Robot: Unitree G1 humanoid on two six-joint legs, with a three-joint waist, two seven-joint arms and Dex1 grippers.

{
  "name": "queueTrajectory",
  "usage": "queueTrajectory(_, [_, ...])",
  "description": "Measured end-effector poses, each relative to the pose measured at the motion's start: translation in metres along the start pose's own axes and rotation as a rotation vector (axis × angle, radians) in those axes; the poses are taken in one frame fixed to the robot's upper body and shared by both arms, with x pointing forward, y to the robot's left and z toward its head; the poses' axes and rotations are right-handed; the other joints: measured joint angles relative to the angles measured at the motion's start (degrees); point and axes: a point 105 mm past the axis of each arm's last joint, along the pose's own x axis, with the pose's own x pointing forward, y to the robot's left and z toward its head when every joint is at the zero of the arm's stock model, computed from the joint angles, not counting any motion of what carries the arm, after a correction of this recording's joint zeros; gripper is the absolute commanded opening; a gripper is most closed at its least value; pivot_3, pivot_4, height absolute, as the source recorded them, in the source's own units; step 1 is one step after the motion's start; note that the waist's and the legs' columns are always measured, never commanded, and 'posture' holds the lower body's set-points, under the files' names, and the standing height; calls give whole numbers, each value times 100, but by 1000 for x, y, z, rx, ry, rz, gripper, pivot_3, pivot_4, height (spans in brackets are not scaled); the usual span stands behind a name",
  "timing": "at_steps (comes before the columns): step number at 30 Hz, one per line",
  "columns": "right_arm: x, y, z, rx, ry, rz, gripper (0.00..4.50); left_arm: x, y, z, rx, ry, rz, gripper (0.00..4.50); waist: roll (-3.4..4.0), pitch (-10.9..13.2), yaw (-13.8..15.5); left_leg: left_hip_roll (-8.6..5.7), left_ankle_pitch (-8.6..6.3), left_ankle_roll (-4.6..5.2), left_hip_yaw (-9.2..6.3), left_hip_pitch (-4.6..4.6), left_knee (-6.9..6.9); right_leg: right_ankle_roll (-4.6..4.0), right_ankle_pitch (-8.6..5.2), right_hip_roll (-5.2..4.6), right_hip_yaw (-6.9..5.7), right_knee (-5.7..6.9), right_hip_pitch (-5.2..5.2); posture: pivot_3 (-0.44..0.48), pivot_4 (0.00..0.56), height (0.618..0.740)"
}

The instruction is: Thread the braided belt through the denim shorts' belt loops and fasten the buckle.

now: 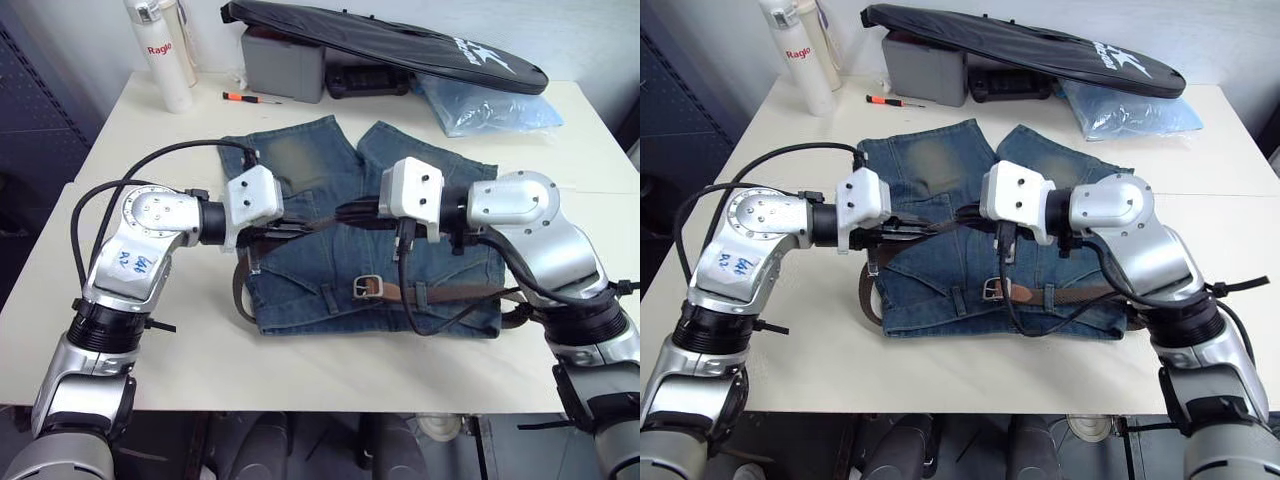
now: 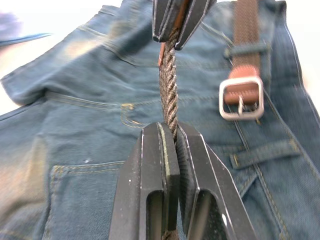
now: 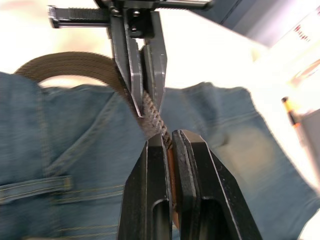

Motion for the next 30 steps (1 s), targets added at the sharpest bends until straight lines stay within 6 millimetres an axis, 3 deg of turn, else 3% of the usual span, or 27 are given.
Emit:
queueTrajectory(7, [8,-27,14,-73,-80,-30,42,-19,8,10,-132,-64,107,0,1,0,-74,1,0,-1,-1,1,0,0,0,0,2,3,-2,0,150,740])
queueTrajectory(12, [9,-30,14,-88,-85,-30,0,-22,7,9,-195,-76,128,1774,1,0,-63,1,0,-1,-1,1,3,0,0,0,1,3,-2,0,150,740])
queueTrajectory(14, [0,-42,4,-66,-44,-86,0,-25,5,-2,-267,-57,136,2555,2,1,-58,-1,0,-1,2,1,6,0,0,-1,4,9,-1,0,150,740])
queueTrajectory(15, [-6,-48,-2,-53,-21,-116,0,-26,3,-7,-299,-48,137,2707,2,1,-50,-1,0,-1,1,-1,7,0,0,-1,3,9,-2,0,150,740])
queueTrajectory(17, [-14,-55,-7,-40,1,-153,0,-26,2,-14,-354,-32,140,2707,2,2,-48,-1,0,-1,1,-1,8,0,0,-1,4,9,-2,0,150,740])
queueTrajectory(18, [-12,-53,-6,-36,-3,-142,0,-48,15,-12,-452,-61,210,2707,8,5,-127,4,1,-2,5,0,0,-2,-1,3,9,17,-13,0,150,740])
queueTrajectory(21, [-11,-52,-6,-24,-6,-139,0,-76,19,-19,-525,-18,313,2707,11,7,-199,5,1,-4,10,6,-9,-3,-1,2,9,15,-12,0,150,740])
queueTrajectory(25, [-8,-51,-6,-8,-11,-134,0,-65,2,-32,-675,10,303,2707,10,7,-184,5,1,-4,10,4,0,-3,-1,1,9,20,-12,0,150,740])
queueTrajectory(30, [-6,-50,-5,3,-13,-126,0,-41,-34,-23,-743,56,163,2707,10,7,-163,3,1,-5,9,4,5,-3,-1,-1,13,25,-12,0,150,740])
